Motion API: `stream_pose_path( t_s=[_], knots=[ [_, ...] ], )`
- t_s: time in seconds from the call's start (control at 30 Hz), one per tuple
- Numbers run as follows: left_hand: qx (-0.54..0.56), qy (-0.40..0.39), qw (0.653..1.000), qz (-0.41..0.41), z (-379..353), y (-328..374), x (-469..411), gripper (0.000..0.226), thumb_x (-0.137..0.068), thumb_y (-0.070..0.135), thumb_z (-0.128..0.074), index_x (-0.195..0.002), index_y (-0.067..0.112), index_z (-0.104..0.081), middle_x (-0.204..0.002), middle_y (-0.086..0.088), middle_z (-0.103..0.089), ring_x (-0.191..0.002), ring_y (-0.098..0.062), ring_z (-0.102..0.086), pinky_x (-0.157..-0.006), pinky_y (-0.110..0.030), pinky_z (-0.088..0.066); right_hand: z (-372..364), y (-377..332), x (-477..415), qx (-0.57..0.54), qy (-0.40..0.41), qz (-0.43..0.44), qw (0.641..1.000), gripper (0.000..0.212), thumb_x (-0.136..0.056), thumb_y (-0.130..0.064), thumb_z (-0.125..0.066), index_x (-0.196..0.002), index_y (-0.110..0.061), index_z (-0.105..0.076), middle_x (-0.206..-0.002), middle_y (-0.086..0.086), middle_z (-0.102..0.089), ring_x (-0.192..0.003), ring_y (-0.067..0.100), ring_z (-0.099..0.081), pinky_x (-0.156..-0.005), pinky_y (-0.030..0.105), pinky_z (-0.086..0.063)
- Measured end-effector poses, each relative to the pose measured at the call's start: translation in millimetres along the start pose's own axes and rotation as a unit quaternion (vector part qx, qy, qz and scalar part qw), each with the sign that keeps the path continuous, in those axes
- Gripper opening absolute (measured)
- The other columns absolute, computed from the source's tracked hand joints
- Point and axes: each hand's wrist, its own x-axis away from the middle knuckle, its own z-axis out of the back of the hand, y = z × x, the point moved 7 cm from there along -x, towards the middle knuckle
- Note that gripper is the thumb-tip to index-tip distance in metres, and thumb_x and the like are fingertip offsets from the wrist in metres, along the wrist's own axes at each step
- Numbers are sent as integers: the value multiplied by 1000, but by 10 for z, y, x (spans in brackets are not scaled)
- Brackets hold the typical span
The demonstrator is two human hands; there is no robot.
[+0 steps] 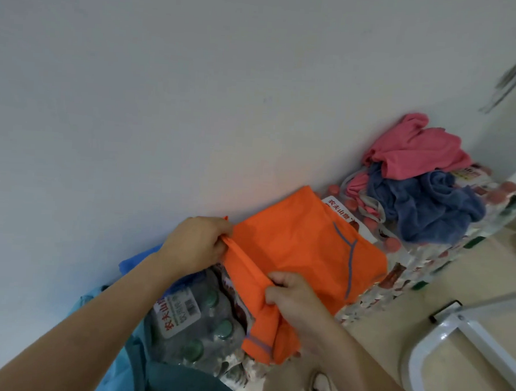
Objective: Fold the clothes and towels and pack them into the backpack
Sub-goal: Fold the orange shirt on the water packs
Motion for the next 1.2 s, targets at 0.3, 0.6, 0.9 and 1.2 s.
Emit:
stream_pose_path(
  t_s=[0.3, 0.6, 0.9, 1.2],
  knots=[
    [-17, 19, 999, -21, -6, 634, -823, 35, -73, 25, -35, -99, 14, -57, -95, -9, -60, -87, -35, -60, -68, -41, -47, 1043, -305, 81, 51, 138, 55, 988, 30, -83, 1, -52, -89, -21, -71, -86, -7, -71, -82, 10, -65, -72, 23, -50],
    [-125, -43, 991, -22, -361, 1088, -1669, 30, -92, 18, -44, -121, 13, -50, -115, -11, -44, -86, -36, -58, -65, -40, -40, 1947, -355, -215, 175, 192, 36, 965, 25, -85, -9, -52, -94, -28, -65, -87, -8, -65, -78, 11, -61, -70, 24, -48],
    [-183, -129, 974, -31, -819, 1197, -2024, 33, -92, 15, -43, -125, 17, -48, -128, -6, -40, -115, -26, -46, -71, -38, -46, 2100, -202, -582, 448, 220, 44, 866, 51, -88, -58, -43, -129, -28, -43, -118, -3, -60, -104, 18, -59, -90, 36, -45],
    [-257, -204, 943, -52, -682, 1130, -2092, 33, -87, 15, -48, -119, 20, -55, -117, -4, -50, -93, -29, -60, -61, -32, -36, 2043, -260, -623, 357, 113, 150, 915, 17, -94, -31, -48, -111, -26, -52, -89, -6, -64, -78, 8, -59, -78, 28, -47]
  ],
)
